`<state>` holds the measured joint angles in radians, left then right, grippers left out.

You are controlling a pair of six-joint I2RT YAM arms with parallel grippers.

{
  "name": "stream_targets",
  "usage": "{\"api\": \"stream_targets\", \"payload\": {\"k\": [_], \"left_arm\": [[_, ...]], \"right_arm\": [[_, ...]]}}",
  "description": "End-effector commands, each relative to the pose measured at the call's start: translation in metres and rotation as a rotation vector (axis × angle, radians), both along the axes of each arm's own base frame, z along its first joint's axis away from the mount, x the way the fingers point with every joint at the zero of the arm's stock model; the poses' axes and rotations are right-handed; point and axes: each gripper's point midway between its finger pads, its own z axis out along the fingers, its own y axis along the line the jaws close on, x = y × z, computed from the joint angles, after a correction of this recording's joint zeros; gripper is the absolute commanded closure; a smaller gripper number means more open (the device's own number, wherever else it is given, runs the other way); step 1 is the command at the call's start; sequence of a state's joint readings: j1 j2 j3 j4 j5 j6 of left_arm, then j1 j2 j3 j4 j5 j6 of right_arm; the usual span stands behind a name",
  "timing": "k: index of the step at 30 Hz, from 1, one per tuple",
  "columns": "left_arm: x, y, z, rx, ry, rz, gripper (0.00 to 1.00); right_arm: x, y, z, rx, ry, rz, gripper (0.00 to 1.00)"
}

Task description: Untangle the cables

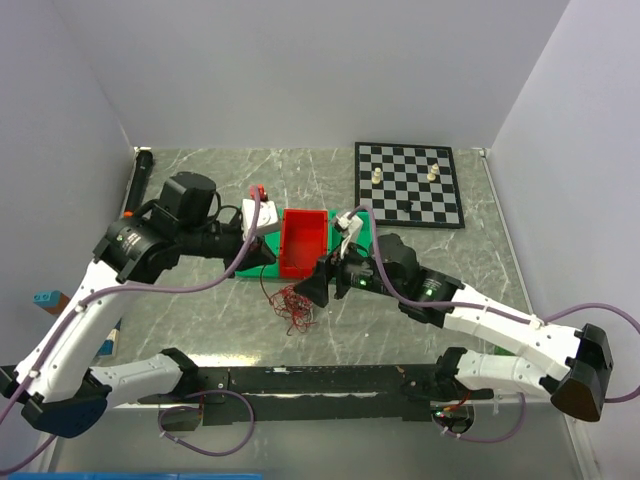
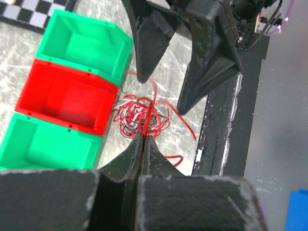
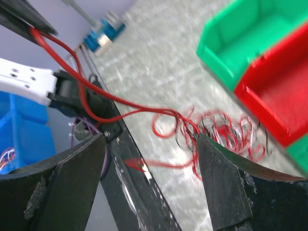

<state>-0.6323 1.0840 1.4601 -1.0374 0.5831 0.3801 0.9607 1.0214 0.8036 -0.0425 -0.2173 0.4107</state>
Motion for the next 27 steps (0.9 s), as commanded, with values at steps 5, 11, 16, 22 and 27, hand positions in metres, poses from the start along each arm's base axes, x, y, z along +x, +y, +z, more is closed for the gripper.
{"api": "stream_targets", "payload": {"k": [5, 11, 16, 22, 27], "left_arm": [[-0.004, -0.002, 0.062, -0.082, -0.106, -0.024, 0.97], [0.001, 0.008, 0.103, -0.134, -0.236, 0.032, 0.98], [0.001, 0.022, 0.153, -0.255, -0.424, 0.109, 0.99], [0.004, 0.043, 0.219, -0.451, -0.633, 0.256, 0.99], [0.011, 0.081, 0.28, -0.623, -0.805, 0.476, 0.97]], "right_arm": [[0.018, 0.018, -0.003, 0.001, -0.024, -0.04, 0.18], [0.02, 0.021, -0.022, -0.017, -0.001, -0.041, 0.19], [0.016, 0.02, -0.032, -0.013, 0.0, -0.024, 0.18], [0.02, 0.028, -0.047, -0.027, 0.023, -0.027, 0.18], [0.018, 0.04, -0.062, -0.033, 0.064, 0.011, 0.18]]}}
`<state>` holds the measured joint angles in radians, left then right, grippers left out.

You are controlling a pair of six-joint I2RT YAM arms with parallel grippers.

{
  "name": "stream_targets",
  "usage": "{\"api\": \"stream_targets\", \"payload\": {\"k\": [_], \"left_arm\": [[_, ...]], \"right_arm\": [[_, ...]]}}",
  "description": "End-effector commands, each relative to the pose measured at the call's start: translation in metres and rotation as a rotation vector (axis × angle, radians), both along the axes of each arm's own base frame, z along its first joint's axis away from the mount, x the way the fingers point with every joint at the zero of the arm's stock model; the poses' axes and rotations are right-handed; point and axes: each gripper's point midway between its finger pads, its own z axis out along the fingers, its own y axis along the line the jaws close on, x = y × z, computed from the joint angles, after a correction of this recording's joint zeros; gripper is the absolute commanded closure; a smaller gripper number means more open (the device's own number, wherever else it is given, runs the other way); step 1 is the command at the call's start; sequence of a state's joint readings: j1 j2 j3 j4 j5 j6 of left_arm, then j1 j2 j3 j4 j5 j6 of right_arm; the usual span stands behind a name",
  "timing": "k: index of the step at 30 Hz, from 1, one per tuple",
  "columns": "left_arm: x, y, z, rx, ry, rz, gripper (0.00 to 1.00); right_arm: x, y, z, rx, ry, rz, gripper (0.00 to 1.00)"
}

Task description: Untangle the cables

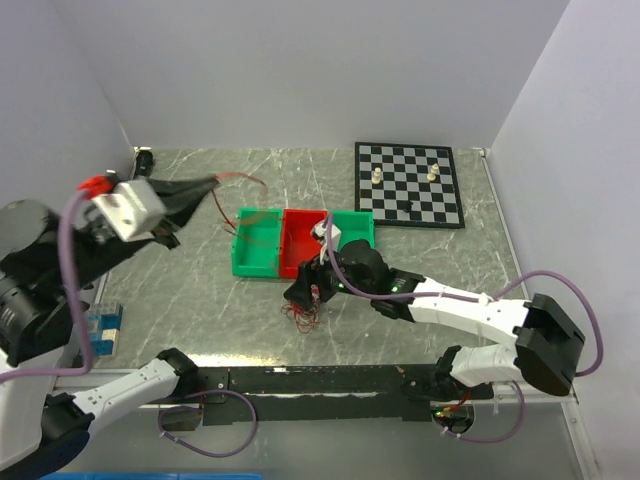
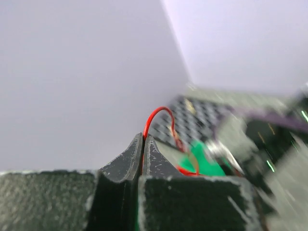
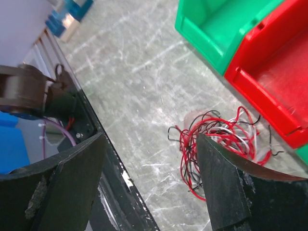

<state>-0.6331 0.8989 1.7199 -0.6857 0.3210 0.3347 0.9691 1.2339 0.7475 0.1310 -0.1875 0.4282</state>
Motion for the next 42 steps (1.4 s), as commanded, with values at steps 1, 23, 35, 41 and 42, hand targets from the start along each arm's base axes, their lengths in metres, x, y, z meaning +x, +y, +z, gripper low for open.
{"api": "stream_targets", "payload": {"k": [1, 23, 35, 41, 42], "left_arm": [[0.013, 0.034, 0.079, -0.254, -0.182, 0.195, 0.97], [0.104, 0.036, -0.031, -0.205, 0.014, 0.515, 0.99], [0.146, 0.022, -0.142, -0.051, 0.158, 0.584, 0.99], [0.152, 0.026, -0.18, 0.006, 0.176, 0.612, 0.99], [0.153, 0.029, -0.187, 0.017, 0.181, 0.631, 0.99]], "right_arm": [[-0.002, 0.015, 0.0, 0.045, 0.007, 0.037, 0.18], [-0.024, -0.038, -0.091, -0.262, 0.229, -0.162, 0.33], [-0.02, -0.055, -0.082, -0.241, 0.181, -0.228, 0.4], [-0.02, -0.056, -0.085, -0.246, 0.183, -0.231, 0.42], [-0.019, -0.056, -0.085, -0.244, 0.181, -0.232, 0.43]]}}
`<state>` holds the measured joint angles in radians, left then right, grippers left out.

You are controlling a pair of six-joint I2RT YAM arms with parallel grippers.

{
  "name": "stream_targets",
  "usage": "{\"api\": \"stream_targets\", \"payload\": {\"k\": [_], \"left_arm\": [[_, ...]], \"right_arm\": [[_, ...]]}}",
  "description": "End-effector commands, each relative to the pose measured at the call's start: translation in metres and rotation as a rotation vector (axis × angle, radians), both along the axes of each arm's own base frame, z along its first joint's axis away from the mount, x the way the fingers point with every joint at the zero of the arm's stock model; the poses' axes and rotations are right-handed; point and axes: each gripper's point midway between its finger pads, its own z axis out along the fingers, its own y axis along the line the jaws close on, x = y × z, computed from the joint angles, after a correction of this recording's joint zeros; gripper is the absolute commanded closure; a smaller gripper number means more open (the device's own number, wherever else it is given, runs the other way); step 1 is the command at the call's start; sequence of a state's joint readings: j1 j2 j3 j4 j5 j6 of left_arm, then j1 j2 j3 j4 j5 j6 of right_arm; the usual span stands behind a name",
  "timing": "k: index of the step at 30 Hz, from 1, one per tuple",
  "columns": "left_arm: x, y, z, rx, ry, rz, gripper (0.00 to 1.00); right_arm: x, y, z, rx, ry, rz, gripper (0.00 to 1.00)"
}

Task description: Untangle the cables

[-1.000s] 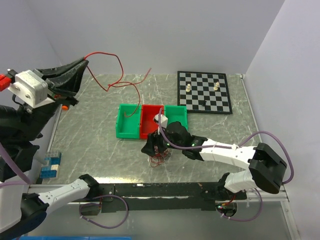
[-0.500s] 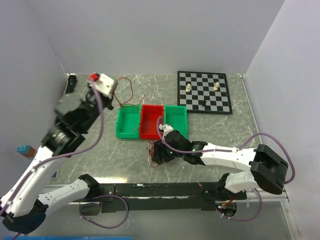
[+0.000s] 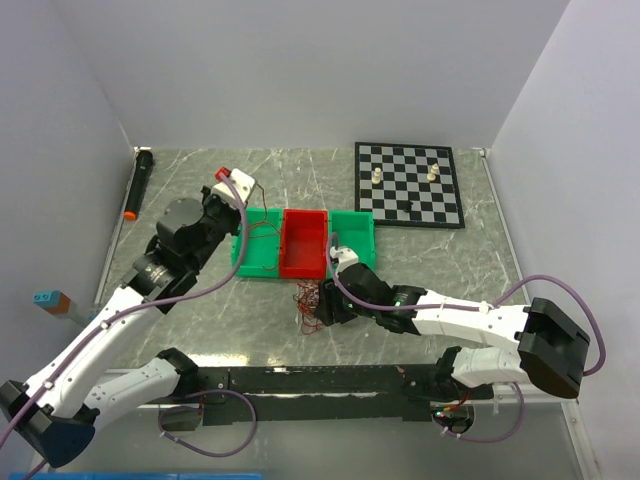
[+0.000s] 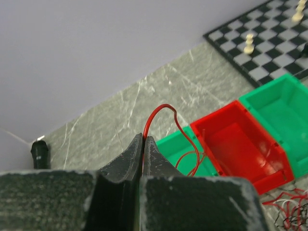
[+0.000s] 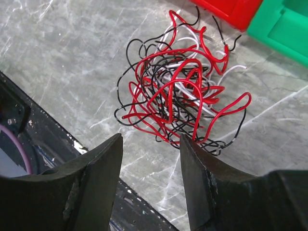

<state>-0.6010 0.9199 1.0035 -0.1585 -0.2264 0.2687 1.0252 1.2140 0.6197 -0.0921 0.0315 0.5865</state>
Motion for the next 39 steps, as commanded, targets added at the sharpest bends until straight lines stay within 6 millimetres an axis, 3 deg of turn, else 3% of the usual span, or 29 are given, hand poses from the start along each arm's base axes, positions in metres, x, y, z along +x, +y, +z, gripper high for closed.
{"api": "stream_targets", "payload": {"k": [1, 4, 10, 13, 31, 35, 39], "left_arm": [[0.006, 0.012, -0.003, -0.012, -0.039, 0.072, 0.99], [0.011, 0.02, -0.01, -0.009, -0.034, 0.116, 0.99], [0.025, 0.05, 0.004, -0.048, -0.046, 0.249, 0.99], [0.029, 0.056, 0.0, -0.038, -0.031, 0.265, 0.99], [0.036, -0.012, -0.075, -0.089, 0.256, 0.001, 0.99], [0.034, -0.015, -0.101, -0.094, 0.354, 0.012, 0.99], [0.043, -0.006, -0.121, -0.051, 0.35, 0.069, 0.99]], "right_arm": [[0.003, 0.0, 0.007, 0.021, -0.027, -0.017, 0.43], [0.003, 0.0, 0.01, 0.028, -0.035, -0.021, 0.43], [0.003, 0.001, 0.01, 0.026, -0.036, -0.015, 0.44], [0.005, 0.002, 0.011, 0.027, -0.037, -0.017, 0.44], [0.009, 0.003, 0.011, 0.036, -0.039, -0.038, 0.45], [0.01, 0.003, 0.009, 0.042, -0.034, -0.04, 0.44], [0.011, 0.004, 0.01, 0.05, -0.034, -0.036, 0.45]]}}
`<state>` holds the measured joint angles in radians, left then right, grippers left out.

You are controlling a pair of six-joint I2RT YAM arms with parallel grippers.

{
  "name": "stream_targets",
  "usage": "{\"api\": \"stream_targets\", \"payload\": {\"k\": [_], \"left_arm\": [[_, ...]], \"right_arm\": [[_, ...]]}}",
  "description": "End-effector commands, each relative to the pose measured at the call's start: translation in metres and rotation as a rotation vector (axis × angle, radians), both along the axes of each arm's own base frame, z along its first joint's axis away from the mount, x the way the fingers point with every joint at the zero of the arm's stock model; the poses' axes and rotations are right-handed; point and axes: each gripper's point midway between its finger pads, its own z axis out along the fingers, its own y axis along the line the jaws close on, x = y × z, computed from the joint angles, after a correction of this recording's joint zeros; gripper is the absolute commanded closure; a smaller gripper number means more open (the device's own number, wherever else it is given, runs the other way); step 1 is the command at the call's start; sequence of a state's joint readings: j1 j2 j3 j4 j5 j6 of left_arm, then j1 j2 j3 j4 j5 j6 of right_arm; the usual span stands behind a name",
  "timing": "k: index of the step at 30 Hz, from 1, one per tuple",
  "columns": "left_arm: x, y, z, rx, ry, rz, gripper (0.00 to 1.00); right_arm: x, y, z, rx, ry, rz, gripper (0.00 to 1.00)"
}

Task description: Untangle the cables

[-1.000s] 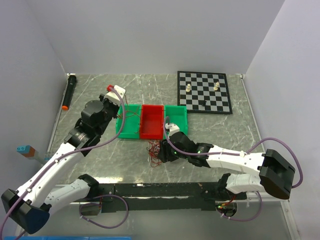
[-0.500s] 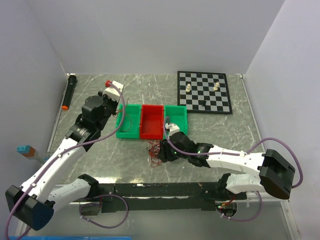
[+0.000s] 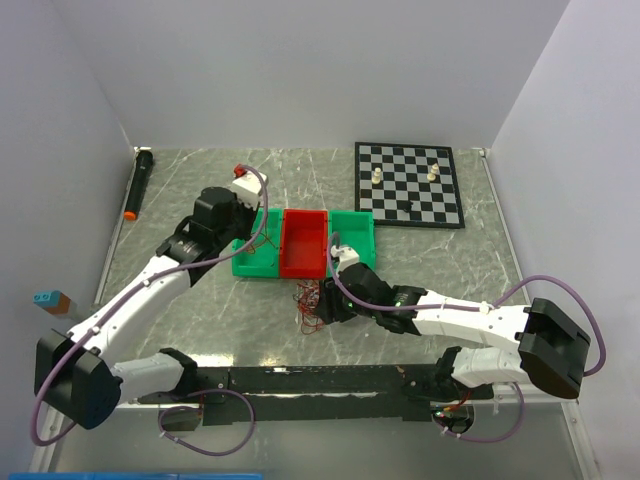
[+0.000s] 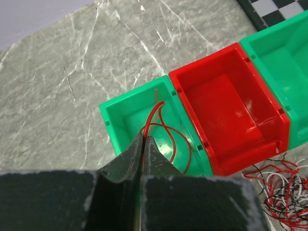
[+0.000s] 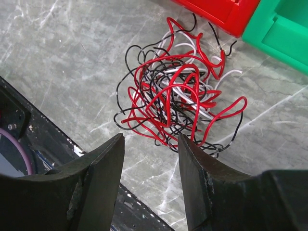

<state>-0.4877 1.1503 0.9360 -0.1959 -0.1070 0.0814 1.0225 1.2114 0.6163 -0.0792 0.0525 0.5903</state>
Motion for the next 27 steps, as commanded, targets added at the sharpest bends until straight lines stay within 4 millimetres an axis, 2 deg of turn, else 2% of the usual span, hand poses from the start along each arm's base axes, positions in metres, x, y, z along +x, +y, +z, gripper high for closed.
{"api": "stream_targets", "payload": {"k": [1, 5, 9, 13, 16, 19, 24, 26, 27], "left_arm": [[0.011, 0.002, -0.004, -0.001, -0.02, 0.038, 0.99], [0.031, 0.007, -0.014, 0.11, -0.028, 0.06, 0.99], [0.05, 0.012, -0.036, 0.233, 0.043, 0.088, 0.99], [0.059, 0.003, -0.055, 0.225, 0.082, 0.074, 0.99], [0.056, -0.007, -0.077, 0.22, 0.164, 0.04, 0.98], [0.05, -0.007, -0.101, 0.242, 0.237, 0.026, 0.98], [0.047, -0.015, -0.106, 0.211, 0.223, -0.022, 0.98], [0.049, -0.016, -0.111, 0.21, 0.238, -0.02, 0.93], [0.049, -0.016, -0.115, 0.212, 0.249, -0.017, 0.84]], "right_arm": [[0.007, 0.005, 0.01, 0.049, -0.022, -0.015, 0.45], [0.01, 0.004, 0.01, 0.061, -0.021, -0.021, 0.45], [0.011, 0.002, 0.007, 0.068, -0.006, -0.024, 0.44], [0.013, 0.002, 0.01, 0.074, -0.009, -0.023, 0.44], [0.017, 0.001, 0.016, 0.086, -0.024, -0.028, 0.44], [0.019, -0.002, 0.02, 0.093, -0.033, -0.035, 0.44], [0.02, -0.003, 0.027, 0.115, -0.042, -0.045, 0.44], [0.021, -0.003, 0.029, 0.118, -0.043, -0.047, 0.44], [0.021, -0.002, 0.029, 0.117, -0.042, -0.046, 0.44]]}}
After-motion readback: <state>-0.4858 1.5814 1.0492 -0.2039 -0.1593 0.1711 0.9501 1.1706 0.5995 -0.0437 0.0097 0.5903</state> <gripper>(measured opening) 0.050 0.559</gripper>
